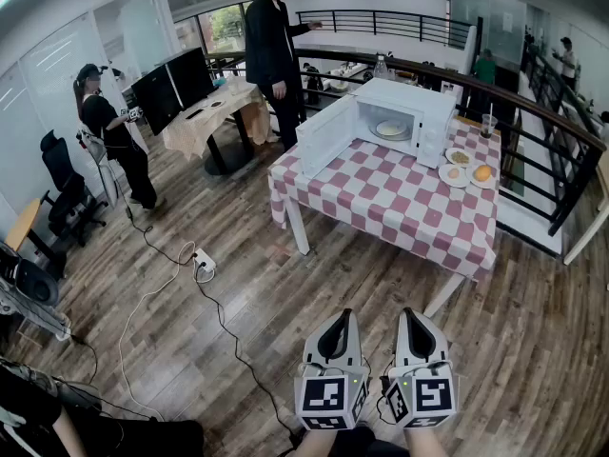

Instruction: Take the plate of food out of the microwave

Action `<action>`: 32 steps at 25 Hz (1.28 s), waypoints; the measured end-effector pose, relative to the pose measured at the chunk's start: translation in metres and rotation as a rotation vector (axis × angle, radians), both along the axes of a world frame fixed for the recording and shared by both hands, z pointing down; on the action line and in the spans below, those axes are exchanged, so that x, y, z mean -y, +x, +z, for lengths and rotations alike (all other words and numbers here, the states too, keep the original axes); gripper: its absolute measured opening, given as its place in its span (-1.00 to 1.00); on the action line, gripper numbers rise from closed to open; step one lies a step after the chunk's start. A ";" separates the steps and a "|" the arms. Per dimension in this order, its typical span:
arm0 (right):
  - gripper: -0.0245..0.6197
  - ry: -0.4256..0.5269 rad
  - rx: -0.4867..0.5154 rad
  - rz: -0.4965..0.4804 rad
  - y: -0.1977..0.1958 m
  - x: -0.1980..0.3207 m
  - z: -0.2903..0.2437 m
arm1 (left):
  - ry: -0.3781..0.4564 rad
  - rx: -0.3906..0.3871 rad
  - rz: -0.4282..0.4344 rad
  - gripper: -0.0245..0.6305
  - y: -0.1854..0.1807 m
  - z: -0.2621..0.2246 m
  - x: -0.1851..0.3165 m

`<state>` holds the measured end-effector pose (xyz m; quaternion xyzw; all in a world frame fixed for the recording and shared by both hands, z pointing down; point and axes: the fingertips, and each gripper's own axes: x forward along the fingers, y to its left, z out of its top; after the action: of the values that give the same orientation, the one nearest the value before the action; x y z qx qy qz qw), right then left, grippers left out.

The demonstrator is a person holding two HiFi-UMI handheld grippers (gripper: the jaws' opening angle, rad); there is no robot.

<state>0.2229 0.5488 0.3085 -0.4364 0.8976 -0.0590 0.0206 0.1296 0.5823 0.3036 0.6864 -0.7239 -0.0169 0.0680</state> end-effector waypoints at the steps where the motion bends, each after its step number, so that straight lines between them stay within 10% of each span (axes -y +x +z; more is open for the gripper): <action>1: -0.95 -0.002 -0.001 0.001 0.000 0.001 -0.003 | 0.000 0.002 0.001 -0.87 0.001 -0.001 0.001; 32: -0.95 -0.064 0.035 -0.015 0.014 0.019 0.014 | -0.024 0.013 -0.013 -0.87 0.016 0.013 0.015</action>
<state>0.2367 0.5302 0.3223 -0.4289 0.8981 -0.0953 0.0219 0.1455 0.5675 0.3164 0.6808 -0.7290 -0.0042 0.0711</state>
